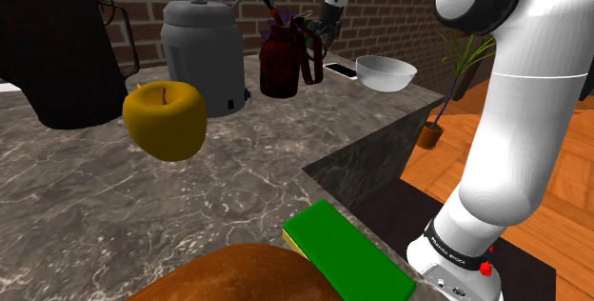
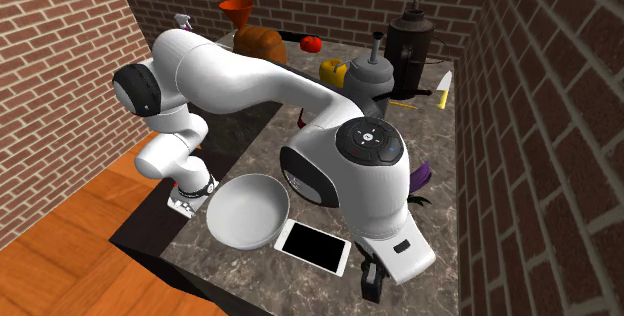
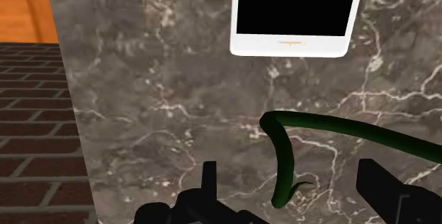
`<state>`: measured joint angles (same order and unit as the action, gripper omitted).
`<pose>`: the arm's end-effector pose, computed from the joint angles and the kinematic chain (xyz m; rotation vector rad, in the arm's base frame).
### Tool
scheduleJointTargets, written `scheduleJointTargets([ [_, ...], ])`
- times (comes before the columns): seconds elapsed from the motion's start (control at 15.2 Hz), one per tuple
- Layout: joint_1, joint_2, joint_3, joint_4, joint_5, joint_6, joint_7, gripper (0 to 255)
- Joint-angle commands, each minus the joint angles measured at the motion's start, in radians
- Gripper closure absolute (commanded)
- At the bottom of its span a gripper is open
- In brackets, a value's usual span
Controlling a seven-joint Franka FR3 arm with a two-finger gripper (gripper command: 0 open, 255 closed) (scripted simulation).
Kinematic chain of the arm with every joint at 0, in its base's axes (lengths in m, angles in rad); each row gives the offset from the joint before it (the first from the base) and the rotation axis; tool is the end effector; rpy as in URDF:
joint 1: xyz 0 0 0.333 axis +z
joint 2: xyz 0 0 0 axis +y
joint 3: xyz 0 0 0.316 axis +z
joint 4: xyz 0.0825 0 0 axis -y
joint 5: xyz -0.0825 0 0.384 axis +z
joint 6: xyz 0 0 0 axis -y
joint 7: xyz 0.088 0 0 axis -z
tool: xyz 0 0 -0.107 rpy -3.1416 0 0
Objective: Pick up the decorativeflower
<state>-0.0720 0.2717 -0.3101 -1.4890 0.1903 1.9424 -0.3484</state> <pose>0.6264 -0.2117 0.5421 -3.0949 0.1035 -0.3398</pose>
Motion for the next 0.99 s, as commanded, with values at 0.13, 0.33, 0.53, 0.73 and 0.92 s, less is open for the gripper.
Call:
scheduleJointTargets([
  [0.13,0.002,-0.003,0.001,-0.013,0.0,0.012,0.0,255],
  [0.33,0.002,-0.003,0.0,-0.014,0.0,0.012,0.0,255],
  [0.53,0.002,-0.003,0.0,-0.014,0.0,0.012,0.0,255],
  [0.73,0.0,-0.001,0.0,0.002,-0.001,-0.002,0.001,255],
  [0.92,-0.003,0.002,-0.001,0.047,-0.001,-0.044,0.005,255],
])
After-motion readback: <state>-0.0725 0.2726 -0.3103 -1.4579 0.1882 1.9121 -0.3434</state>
